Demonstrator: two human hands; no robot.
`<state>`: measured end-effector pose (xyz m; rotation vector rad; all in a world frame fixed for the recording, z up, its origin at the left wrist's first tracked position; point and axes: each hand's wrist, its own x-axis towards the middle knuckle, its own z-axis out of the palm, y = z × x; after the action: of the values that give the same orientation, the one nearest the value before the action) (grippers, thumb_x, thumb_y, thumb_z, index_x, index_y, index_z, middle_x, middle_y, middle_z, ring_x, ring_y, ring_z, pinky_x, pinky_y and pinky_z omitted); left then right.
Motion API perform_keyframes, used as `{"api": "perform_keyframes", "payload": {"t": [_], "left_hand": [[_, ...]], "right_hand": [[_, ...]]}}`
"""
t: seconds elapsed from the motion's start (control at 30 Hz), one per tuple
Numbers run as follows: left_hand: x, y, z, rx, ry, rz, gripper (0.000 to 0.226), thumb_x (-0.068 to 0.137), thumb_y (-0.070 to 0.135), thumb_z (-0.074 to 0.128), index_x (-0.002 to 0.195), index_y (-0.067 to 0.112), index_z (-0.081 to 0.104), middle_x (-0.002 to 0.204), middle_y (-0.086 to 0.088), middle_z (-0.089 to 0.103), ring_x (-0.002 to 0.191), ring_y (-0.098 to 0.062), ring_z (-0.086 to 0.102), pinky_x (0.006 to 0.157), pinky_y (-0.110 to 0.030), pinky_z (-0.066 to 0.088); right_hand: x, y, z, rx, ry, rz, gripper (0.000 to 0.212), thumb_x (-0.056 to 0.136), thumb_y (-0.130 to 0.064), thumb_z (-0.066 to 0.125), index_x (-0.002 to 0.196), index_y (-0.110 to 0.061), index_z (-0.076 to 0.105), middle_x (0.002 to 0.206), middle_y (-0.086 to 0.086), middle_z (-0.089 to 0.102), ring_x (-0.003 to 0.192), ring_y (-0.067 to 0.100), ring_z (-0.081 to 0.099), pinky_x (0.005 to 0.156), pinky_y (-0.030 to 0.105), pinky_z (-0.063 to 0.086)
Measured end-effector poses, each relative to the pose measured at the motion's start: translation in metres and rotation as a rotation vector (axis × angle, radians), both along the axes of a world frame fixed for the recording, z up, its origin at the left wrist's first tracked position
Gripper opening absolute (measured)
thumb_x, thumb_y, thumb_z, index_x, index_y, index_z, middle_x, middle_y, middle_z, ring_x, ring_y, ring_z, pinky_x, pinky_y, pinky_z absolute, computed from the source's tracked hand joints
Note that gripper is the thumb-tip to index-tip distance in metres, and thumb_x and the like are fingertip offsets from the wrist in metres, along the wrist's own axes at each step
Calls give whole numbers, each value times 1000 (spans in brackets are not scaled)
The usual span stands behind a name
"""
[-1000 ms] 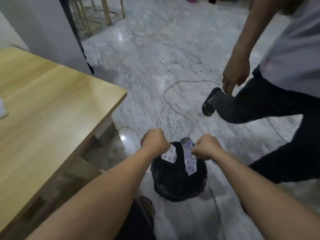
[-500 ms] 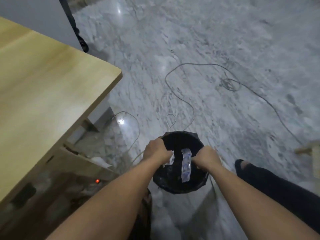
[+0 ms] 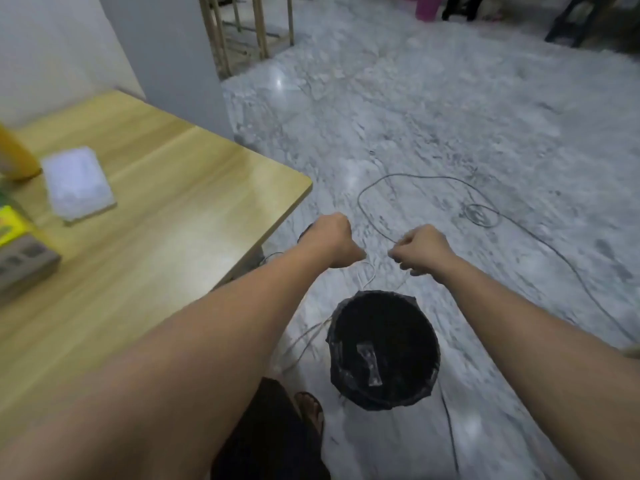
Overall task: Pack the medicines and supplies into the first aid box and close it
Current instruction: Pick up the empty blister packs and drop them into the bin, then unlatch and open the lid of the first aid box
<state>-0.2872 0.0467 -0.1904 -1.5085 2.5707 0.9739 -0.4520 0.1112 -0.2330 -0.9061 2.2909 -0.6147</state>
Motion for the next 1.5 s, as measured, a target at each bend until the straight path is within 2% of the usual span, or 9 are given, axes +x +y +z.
{"api": "perform_keyframes", "payload": {"t": [0.13, 0.23, 0.4, 0.57, 0.7, 0.9, 1.13, 1.33, 1.5], "left_hand": [[18, 0, 67, -114, 128, -34, 29, 75, 35, 73, 86, 11, 64, 94, -9, 68, 87, -23, 64, 83, -41, 55], [44, 2, 115, -177, 169, -7, 24, 75, 33, 75, 80, 14, 61, 78, -5, 59, 69, -20, 53, 64, -33, 50], [116, 3, 171, -239, 170, 123, 37, 72, 32, 80, 92, 2, 72, 77, -8, 69, 61, -22, 63, 63, -32, 57], [207, 10, 202, -227, 95, 246, 40, 73, 29, 81, 101, 3, 69, 68, -6, 60, 59, -20, 54, 54, -30, 51], [287, 20, 208, -250, 15, 324, 33, 72, 30, 81, 94, 9, 68, 85, -8, 62, 73, -22, 56, 74, -37, 55], [406, 55, 217, -435, -85, 530, 46, 77, 33, 76, 115, 11, 66, 109, -5, 68, 100, -22, 63, 87, -31, 51], [519, 88, 205, -603, -144, 757, 45, 82, 28, 64, 127, 22, 59, 137, -2, 56, 126, -24, 51, 103, -35, 42], [568, 106, 175, -565, -127, 724, 79, 75, 45, 72, 144, 26, 41, 158, 6, 29, 144, -17, 30, 118, -36, 27], [580, 106, 152, -650, -52, 704, 80, 78, 46, 69, 148, 28, 34, 158, 11, 25, 148, -5, 14, 122, -38, 18]], "right_hand": [[16, -18, 77, -101, 26, 127, 9, 77, -16, 75, 78, -8, 72, 77, 12, 74, 69, 19, 72, 63, 32, 60], [34, -25, 132, -143, 43, 244, 5, 79, -12, 73, 81, -7, 72, 82, 13, 73, 66, 17, 69, 59, 29, 55], [84, -33, 197, -177, 79, 441, 14, 80, -10, 75, 93, -4, 71, 86, 15, 71, 71, 21, 67, 62, 31, 55], [162, -46, 229, -191, 126, 675, 21, 82, -15, 76, 100, -7, 71, 89, 11, 72, 79, 19, 70, 64, 31, 59], [239, -55, 238, -220, 128, 850, 24, 82, -18, 76, 103, -8, 70, 89, 8, 73, 79, 16, 71, 62, 28, 58], [363, -56, 233, -301, 86, 1075, 18, 80, -13, 77, 95, -5, 71, 92, 21, 73, 67, 18, 66, 52, 26, 54], [470, -34, 212, -569, 236, 1310, 17, 79, -17, 75, 94, -9, 74, 79, 1, 70, 74, 16, 64, 74, 29, 54], [525, -38, 186, -1164, 627, 1435, 42, 78, -25, 78, 114, -9, 65, 113, 11, 67, 100, 30, 63, 81, 39, 53], [543, -54, 175, -1216, 839, 1562, 73, 72, -35, 81, 132, -8, 50, 142, 18, 50, 129, 34, 49, 105, 46, 42]]}}
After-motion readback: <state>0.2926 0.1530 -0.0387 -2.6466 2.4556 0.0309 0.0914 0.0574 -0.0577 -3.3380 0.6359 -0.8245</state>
